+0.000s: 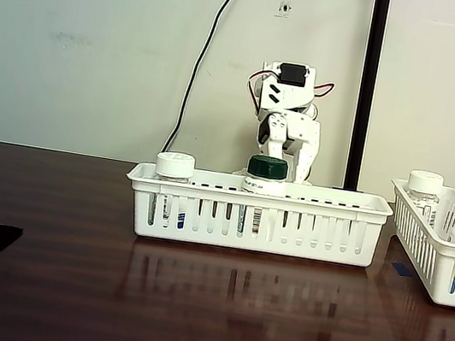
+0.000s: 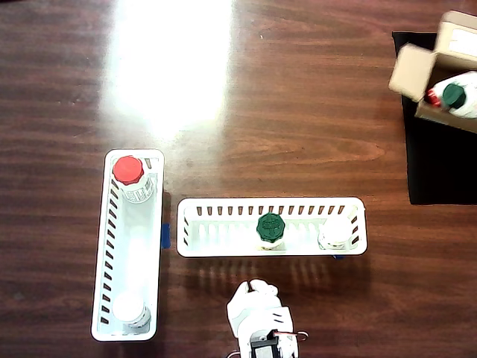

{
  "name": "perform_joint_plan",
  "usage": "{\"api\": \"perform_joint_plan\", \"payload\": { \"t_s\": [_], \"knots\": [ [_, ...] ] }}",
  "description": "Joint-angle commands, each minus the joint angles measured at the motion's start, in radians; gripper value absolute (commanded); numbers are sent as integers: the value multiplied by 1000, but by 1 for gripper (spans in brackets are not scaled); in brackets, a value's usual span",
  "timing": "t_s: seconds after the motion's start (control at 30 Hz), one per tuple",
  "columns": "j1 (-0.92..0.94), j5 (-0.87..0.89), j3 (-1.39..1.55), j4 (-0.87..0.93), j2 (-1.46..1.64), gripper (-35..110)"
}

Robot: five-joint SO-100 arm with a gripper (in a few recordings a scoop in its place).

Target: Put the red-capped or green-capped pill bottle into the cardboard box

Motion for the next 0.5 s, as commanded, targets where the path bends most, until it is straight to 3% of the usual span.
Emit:
{"api": "perform_joint_plan", "payload": {
  "t_s": [0.0, 0.13, 0.27, 0.47],
  "knots": [
    [-87, -5, -6, 0, 87, 1],
    [-118, 170, -5, 71, 87, 1],
    [-129, 140, -5, 71, 87, 1],
    [-138, -57, -5, 71, 87, 1]
  ]
}}
